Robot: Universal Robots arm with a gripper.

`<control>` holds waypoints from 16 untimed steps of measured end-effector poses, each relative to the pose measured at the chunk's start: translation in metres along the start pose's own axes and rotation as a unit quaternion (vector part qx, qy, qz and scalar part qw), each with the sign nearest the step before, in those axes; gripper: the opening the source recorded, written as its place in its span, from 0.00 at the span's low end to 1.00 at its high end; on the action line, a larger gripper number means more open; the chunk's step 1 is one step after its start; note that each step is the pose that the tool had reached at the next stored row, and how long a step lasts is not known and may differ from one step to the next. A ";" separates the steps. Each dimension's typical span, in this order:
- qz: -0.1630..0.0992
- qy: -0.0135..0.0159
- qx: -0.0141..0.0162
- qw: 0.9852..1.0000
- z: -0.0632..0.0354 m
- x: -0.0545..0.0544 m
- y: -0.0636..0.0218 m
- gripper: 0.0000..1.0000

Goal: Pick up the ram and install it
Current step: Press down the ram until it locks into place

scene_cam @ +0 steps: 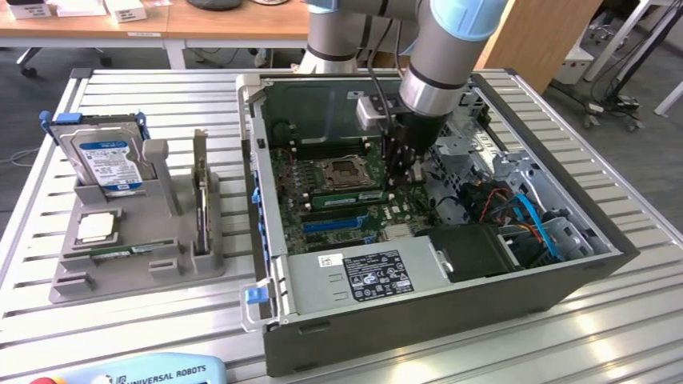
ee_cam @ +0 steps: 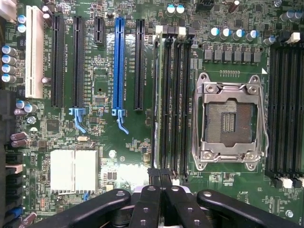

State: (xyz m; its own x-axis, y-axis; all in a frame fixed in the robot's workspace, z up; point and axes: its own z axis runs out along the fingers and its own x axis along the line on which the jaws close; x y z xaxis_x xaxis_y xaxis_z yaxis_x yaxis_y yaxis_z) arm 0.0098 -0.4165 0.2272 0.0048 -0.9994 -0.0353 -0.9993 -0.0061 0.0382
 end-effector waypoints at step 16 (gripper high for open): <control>0.000 0.000 0.000 1.000 0.0030 0.000 -0.0001 0.10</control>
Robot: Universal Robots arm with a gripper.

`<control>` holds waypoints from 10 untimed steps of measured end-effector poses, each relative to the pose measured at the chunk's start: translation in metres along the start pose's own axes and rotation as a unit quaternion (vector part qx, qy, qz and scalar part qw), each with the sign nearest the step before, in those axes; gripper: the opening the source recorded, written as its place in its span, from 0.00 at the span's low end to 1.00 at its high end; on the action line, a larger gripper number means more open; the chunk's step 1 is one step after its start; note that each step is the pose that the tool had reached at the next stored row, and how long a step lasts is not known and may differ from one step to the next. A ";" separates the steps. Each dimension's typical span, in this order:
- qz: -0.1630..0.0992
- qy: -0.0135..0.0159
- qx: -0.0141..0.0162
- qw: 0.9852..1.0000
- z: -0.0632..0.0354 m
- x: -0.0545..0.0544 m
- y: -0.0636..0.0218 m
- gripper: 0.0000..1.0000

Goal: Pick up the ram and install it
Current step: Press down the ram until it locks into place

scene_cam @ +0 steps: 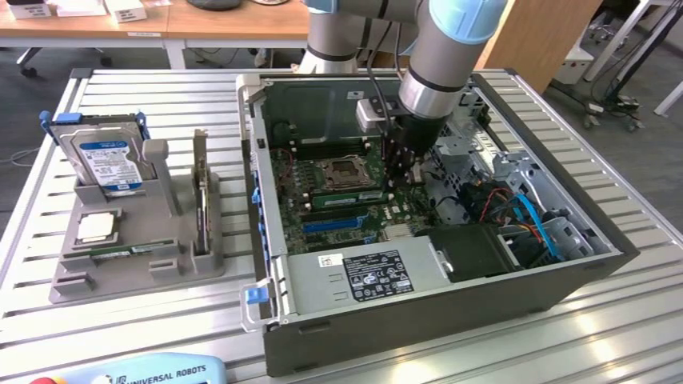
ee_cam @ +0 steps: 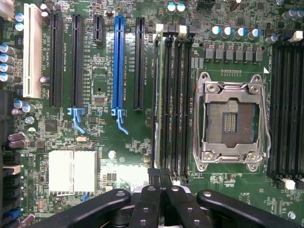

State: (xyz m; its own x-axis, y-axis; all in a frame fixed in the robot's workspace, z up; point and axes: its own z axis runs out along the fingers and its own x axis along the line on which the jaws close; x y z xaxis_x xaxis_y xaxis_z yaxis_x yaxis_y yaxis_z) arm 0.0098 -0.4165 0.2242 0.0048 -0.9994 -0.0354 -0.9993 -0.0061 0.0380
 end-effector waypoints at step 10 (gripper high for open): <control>0.000 0.000 0.000 1.000 0.0007 0.000 0.0000 0.10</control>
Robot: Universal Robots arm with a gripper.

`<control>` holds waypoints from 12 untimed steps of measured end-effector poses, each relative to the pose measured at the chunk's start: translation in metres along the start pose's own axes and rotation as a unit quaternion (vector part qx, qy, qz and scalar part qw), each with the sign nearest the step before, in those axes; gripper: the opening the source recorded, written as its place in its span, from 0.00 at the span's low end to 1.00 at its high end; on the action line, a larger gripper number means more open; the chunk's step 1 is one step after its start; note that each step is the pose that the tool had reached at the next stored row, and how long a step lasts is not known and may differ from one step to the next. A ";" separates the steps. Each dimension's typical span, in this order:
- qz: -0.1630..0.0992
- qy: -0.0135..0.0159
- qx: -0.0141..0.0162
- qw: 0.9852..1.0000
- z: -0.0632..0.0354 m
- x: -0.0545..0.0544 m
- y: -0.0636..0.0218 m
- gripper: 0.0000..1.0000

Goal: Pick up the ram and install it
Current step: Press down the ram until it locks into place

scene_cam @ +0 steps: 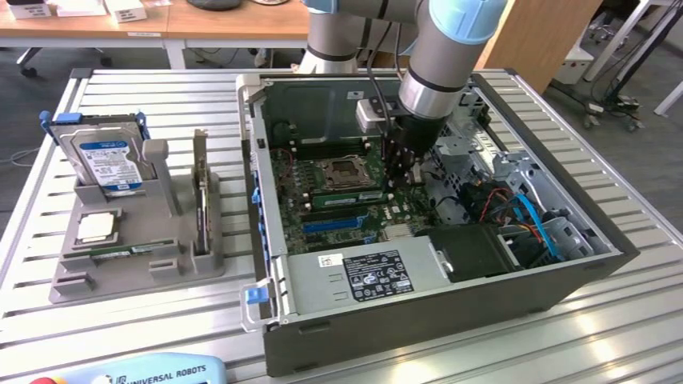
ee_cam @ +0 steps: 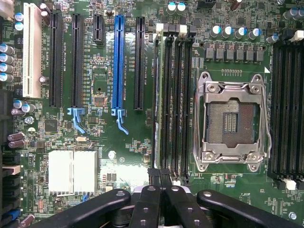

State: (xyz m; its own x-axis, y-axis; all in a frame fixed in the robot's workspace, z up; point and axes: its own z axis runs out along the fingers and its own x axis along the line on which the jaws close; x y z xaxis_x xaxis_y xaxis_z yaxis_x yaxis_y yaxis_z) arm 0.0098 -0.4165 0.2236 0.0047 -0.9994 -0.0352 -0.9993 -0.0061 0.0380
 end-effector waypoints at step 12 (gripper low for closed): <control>0.000 0.000 0.000 1.000 0.0017 0.000 -0.0001 0.10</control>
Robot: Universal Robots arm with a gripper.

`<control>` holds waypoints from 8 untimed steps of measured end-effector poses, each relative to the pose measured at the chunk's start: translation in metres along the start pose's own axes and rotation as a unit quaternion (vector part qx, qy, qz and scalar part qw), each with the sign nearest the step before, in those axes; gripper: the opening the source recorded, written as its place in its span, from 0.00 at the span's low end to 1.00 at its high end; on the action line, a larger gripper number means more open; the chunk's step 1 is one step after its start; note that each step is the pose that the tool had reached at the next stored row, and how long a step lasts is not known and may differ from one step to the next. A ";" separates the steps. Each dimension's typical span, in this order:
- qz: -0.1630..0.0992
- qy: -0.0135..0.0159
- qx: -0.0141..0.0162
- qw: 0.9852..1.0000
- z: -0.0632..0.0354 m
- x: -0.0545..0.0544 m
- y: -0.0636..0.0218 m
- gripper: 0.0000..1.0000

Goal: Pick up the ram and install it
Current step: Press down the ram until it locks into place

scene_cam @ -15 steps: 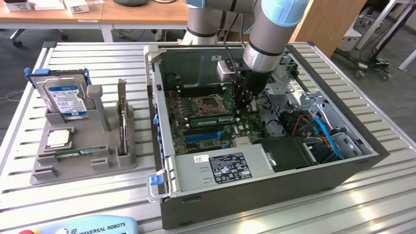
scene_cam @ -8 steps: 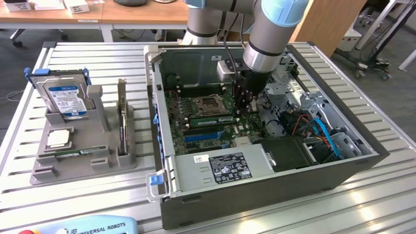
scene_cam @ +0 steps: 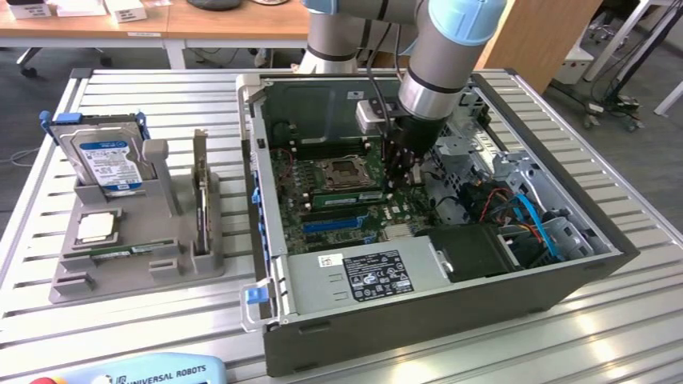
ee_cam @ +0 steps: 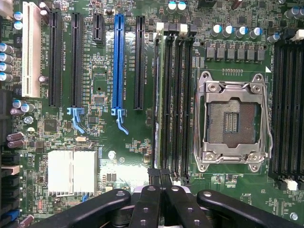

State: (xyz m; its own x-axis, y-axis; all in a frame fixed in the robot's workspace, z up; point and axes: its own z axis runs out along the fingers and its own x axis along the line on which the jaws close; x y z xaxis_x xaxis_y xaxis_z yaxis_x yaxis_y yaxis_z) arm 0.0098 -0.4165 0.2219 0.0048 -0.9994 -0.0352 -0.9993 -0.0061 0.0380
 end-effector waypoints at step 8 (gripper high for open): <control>0.000 0.000 0.000 1.000 -0.0108 0.000 0.0005 0.10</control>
State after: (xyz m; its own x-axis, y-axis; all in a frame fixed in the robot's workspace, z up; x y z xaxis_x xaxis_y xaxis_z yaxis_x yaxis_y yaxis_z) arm 0.0097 -0.4165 0.2327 0.0046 -0.9994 -0.0355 -0.9993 -0.0059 0.0380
